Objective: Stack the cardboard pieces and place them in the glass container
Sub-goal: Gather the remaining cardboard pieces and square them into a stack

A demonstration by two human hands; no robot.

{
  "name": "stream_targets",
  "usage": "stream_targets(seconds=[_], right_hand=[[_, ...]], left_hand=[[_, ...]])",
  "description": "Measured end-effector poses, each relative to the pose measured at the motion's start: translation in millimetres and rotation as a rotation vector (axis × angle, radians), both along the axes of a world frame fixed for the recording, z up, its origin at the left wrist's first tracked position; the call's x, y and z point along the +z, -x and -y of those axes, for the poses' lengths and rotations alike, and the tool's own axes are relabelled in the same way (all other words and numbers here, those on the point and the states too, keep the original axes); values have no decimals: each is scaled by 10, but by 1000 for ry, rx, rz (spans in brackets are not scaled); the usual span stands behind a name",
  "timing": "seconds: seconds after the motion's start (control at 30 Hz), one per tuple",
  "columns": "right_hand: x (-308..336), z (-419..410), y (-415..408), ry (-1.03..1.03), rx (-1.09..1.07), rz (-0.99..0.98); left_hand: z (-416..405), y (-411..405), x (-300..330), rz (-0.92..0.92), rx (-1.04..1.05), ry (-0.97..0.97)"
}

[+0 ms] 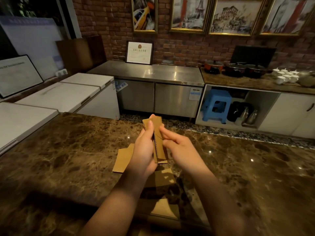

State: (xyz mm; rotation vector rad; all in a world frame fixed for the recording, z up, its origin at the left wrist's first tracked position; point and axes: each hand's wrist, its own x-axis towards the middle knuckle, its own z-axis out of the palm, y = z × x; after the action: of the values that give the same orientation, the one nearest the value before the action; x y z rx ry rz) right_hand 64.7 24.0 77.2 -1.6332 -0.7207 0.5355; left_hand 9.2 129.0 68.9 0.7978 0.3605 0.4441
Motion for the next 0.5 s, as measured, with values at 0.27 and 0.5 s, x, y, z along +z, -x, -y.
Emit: stream_targets(seconds=[0.27,0.5], right_hand=[[-317,-163,-188,167,-90,203],[-1066,-240,-321,870,319,381]], left_hand=[[-418,163,-346,-8,106,167],[-770,419,-635,-146,250,194]])
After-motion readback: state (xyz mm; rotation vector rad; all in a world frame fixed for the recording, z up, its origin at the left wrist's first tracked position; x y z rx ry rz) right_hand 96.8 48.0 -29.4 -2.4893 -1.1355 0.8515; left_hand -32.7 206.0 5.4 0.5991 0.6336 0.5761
